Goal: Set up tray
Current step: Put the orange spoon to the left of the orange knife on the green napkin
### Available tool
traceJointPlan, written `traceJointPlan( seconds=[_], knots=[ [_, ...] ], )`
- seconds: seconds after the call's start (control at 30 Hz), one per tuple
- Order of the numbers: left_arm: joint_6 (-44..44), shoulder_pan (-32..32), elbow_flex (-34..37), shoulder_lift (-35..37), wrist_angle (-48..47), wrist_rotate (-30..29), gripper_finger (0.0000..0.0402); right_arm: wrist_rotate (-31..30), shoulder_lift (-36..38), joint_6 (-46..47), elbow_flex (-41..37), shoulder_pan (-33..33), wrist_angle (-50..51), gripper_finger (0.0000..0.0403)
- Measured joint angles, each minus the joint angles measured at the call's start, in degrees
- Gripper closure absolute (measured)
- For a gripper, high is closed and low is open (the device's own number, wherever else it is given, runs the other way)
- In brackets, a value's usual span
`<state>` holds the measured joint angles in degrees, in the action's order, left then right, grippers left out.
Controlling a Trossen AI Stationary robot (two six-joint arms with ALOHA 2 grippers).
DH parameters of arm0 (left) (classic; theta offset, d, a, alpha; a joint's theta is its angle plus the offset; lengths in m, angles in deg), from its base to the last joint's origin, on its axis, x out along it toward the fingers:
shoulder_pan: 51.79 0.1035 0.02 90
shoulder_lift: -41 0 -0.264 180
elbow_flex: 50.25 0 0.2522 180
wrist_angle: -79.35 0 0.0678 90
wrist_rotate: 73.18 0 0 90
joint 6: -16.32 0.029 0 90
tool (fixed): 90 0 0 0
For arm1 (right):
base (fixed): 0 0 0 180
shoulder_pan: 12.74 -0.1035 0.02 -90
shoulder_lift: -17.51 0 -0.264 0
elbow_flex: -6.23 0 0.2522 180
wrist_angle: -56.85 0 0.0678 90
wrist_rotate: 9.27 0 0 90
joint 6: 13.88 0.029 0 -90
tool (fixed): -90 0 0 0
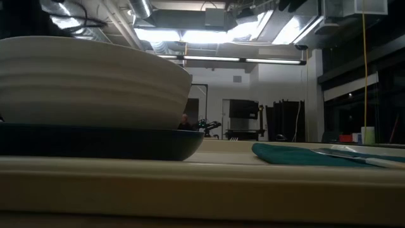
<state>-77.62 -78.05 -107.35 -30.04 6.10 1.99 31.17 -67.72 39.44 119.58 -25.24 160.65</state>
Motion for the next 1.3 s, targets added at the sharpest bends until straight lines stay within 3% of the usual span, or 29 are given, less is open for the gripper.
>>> traceJointPlan(
  seconds=[0.4,1.03,1.17,1.3],
  knots=[
    [0.0,1.7,0.0,-10.6,2.0,-0.3,0.0201,0.2,-0.1,-2.8,0.0,0.0,0.0,0.021],
    [0.0,4.6,9.7,-9.9,14.5,1.7,0.0204,1.2,-0.1,-2.9,0.0,0.0,0.0,0.021],
    [0.1,4.6,9.8,-10.0,15.1,1.7,0.0235,1.2,-0.1,-2.9,0.0,0.0,0.0,0.021],
    [0.2,4.6,9.8,-10.0,15.8,1.8,0.03,1.6,-0.1,-2.9,0.0,0.0,0.0,0.021]
  ],
)
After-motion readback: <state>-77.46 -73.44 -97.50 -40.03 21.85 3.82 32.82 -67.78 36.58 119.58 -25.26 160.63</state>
